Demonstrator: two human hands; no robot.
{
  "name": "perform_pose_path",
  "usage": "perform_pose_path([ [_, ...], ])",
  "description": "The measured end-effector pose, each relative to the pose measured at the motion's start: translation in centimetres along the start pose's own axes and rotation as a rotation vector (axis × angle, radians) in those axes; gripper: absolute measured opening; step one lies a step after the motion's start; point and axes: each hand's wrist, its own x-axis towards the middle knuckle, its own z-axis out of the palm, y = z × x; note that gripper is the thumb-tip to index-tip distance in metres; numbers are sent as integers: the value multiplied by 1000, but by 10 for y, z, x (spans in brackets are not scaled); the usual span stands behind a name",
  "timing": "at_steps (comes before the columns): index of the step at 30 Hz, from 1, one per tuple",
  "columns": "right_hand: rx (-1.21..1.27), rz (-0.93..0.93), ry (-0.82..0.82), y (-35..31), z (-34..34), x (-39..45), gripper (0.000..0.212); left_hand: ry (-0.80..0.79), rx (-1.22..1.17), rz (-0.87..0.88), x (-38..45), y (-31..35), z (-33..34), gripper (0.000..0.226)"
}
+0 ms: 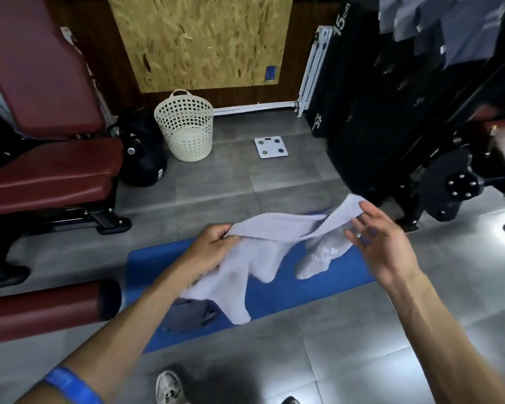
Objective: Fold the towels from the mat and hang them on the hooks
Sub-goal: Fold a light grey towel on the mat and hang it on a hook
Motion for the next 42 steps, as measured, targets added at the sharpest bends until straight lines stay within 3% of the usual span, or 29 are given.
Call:
perform_pose_path([
  [3, -135, 48, 91, 10, -57, 3, 41, -23, 11, 102, 7, 53, 49, 24],
  [6, -430, -55, 96, 16, -89, -11, 54, -153, 86, 160, 12, 96, 100, 25],
  [9, -657, -236, -234, 4, -102, -28, 67, -312, 231, 142, 20, 125, 149, 36],
  [10, -712, -286, -335, 0, -104, -28, 62, -350, 263, 154, 22, 131, 161, 35],
  [12, -734, -330, -406, -9, -103, -24, 29, -380, 275, 191, 29, 138, 182, 26],
  [13, -679, -320, -396, -15, -102, -22, 13, -364, 268, 208, 33, 139, 189, 25],
  [14, -626, -315, -352, -18, -103, -18, 11, -334, 251, 228, 38, 139, 195, 27],
  [17, -491, -307, -190, -29, -110, -3, 17, -315, 177, 257, 58, 121, 193, 37],
  [22, -387, -341, -45, -56, -107, 41, 21, -400, 335, 56, 95, 54, 165, 31],
  [28, -401, -399, 49, -80, -100, 110, 18, -318, 373, -77, 142, -19, 114, 46],
  [35, -623, -367, 82, -95, -106, 176, 19, -69, 508, -197, 188, -57, 67, 26],
  [37, -693, -354, 15, -100, -104, 188, 14, -48, 601, -190, 203, -46, 68, 14],
  [39, -763, -378, -117, -109, -100, 199, 17, -16, 671, -122, 218, -21, 81, 21],
  [42, -821, -402, -352, -119, -95, 217, 17, 24, 676, 137, 241, 34, 124, 25],
])
